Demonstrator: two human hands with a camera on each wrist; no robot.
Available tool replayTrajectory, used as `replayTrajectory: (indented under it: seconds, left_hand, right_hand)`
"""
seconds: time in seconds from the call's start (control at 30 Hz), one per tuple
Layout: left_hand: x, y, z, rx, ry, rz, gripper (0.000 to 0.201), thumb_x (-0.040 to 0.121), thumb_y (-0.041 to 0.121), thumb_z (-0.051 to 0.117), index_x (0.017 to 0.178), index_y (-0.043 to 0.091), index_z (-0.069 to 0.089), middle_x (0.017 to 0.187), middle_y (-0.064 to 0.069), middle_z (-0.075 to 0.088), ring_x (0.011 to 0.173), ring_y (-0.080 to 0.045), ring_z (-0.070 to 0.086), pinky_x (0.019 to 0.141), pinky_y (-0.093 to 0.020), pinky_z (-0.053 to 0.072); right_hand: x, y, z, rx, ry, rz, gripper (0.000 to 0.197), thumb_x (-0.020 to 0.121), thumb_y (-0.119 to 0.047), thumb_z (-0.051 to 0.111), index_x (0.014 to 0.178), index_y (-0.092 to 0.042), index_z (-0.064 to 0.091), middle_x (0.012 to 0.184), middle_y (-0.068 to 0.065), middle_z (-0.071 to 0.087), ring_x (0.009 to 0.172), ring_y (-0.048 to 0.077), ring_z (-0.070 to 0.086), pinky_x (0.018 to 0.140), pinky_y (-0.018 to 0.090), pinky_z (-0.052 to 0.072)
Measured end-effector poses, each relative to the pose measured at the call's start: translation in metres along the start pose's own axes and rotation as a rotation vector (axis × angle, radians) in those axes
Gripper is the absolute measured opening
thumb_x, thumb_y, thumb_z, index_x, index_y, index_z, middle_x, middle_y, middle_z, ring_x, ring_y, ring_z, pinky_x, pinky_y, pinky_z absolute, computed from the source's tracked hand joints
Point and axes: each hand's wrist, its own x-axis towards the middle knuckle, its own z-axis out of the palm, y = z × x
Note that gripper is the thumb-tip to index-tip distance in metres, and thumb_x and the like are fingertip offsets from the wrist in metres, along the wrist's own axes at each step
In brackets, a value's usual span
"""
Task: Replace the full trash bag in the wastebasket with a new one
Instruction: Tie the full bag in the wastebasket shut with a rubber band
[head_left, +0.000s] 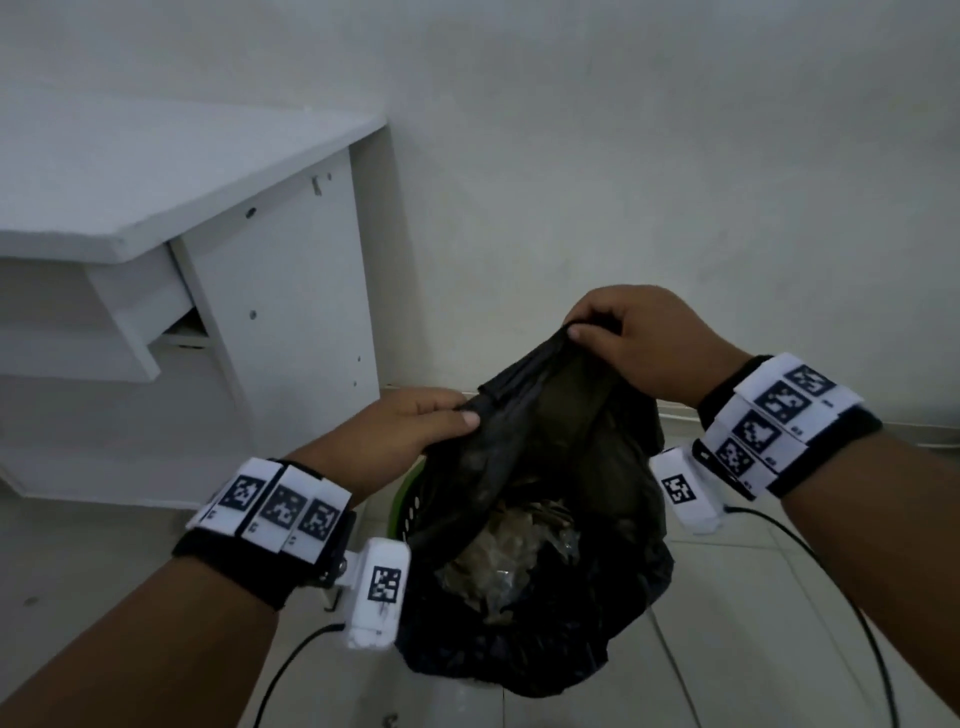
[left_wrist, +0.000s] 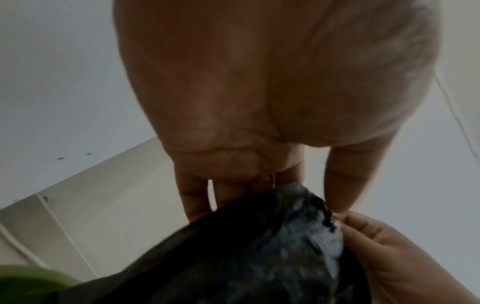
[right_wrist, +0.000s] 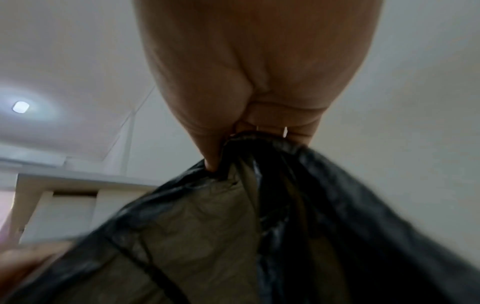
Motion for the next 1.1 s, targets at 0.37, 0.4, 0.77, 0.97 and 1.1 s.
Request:
replayTrajectory:
  seconds: [0.37, 0.4, 0.77, 0.97, 1.1]
  left_hand:
    - [-0.014, 0.016, 0.006, 0.204, 0.499, 0.301, 0.006, 0.087, 0.020, 0.072, 0.092, 0.022, 0.071, 0.086, 0.002, 0.073, 0.083, -0.013, 0.070, 0.073, -0.030, 0.056]
    - [-0.018, 0.009, 0.004, 0.126, 0.410, 0.227, 0.012, 0.085, 0.024, 0.073, 0.095, 0.019, 0.072, 0.091, -0.004, 0.075, 0.088, -0.020, 0.072, 0.078, -0.036, 0.058]
    - [-0.035, -0.009, 0.030, -0.322, 0.325, -0.072, 0.020, 0.099, 0.016, 0.058, 0.098, 0.008, 0.076, 0.097, -0.011, 0.078, 0.089, -0.023, 0.074, 0.079, -0.031, 0.059]
    - [-0.021, 0.006, 0.030, -0.746, 0.511, -0.137, 0.017, 0.099, 0.013, 0.057, 0.102, 0.000, 0.069, 0.092, -0.014, 0.077, 0.075, -0.020, 0.075, 0.061, -0.029, 0.059]
    - [-0.017, 0.008, 0.033, -0.868, 0.554, -0.079, 0.015, 0.100, 0.012, 0.056, 0.105, 0.003, 0.067, 0.091, -0.008, 0.079, 0.080, -0.016, 0.076, 0.066, -0.027, 0.061]
  right_hand:
    - [0.002, -0.051, 0.026, 0.179, -0.088, -0.154, 0.011, 0.091, -0.027, 0.067, 0.098, -0.020, 0.073, 0.084, -0.007, 0.070, 0.077, 0.005, 0.062, 0.070, 0.024, 0.048]
    - [0.003, -0.050, 0.025, 0.241, -0.045, -0.114, 0.009, 0.091, -0.022, 0.066, 0.094, -0.020, 0.074, 0.082, -0.008, 0.070, 0.075, 0.004, 0.063, 0.069, 0.020, 0.048]
    - [-0.021, -0.062, 0.070, 0.123, 0.735, 0.035, 0.029, 0.078, -0.028, 0.065, 0.103, -0.015, 0.064, 0.104, 0.004, 0.056, 0.097, 0.023, 0.056, 0.085, 0.043, 0.044]
    - [-0.078, -0.083, 0.125, 0.432, 0.294, 0.019, 0.034, 0.079, -0.042, 0.071, 0.101, -0.021, 0.056, 0.087, -0.009, 0.054, 0.074, 0.003, 0.052, 0.067, 0.022, 0.047]
    - [-0.096, -0.083, 0.163, 0.498, 0.108, 0.166, 0.029, 0.086, -0.041, 0.069, 0.091, -0.016, 0.055, 0.079, -0.004, 0.060, 0.069, 0.008, 0.058, 0.063, 0.026, 0.051]
